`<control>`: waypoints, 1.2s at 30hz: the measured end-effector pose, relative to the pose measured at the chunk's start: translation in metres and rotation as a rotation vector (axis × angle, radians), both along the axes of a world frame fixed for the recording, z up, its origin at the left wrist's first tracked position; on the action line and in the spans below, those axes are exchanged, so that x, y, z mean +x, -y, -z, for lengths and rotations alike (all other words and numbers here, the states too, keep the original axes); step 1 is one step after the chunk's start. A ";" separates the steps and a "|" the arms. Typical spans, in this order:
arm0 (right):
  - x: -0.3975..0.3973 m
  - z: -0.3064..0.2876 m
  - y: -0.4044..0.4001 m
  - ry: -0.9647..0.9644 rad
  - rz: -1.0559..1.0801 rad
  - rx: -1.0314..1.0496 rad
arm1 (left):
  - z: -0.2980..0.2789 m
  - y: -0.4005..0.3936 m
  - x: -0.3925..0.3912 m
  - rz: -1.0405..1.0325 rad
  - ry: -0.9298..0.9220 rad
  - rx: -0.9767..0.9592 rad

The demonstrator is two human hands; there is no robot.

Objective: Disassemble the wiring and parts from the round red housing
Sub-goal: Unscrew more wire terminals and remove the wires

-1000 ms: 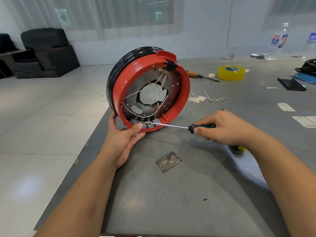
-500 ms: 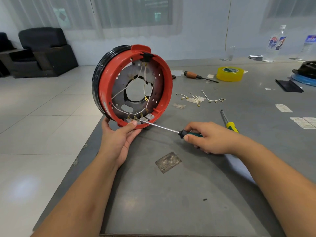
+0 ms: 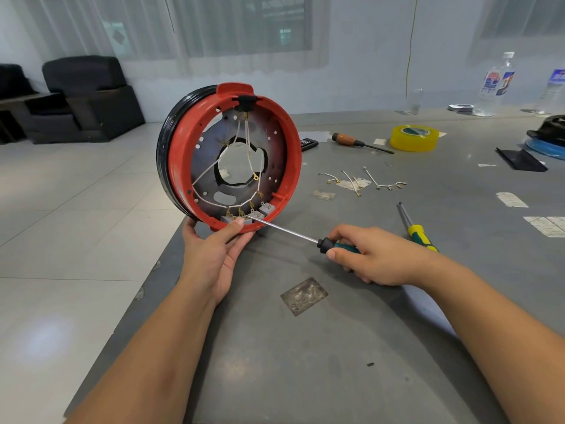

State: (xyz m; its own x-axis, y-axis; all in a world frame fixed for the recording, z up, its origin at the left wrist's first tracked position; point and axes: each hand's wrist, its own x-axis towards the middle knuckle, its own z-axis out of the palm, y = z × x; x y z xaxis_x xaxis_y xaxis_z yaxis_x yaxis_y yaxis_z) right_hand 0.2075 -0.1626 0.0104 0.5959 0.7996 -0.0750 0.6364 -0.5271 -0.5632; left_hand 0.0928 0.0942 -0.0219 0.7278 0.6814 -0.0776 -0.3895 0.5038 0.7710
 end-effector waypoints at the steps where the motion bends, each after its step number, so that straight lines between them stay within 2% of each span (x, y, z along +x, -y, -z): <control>1: -0.001 0.000 0.000 0.001 -0.003 0.000 | 0.000 0.000 0.000 -0.002 0.004 -0.009; 19: -0.006 0.000 -0.005 -0.009 -0.017 0.022 | 0.002 -0.004 0.001 0.018 0.065 -0.077; 25: 0.003 -0.005 0.004 0.117 0.011 0.019 | 0.001 -0.002 0.001 0.033 0.048 -0.046; 36: 0.006 -0.003 0.005 0.123 0.011 0.025 | 0.000 -0.003 0.001 0.054 0.024 -0.053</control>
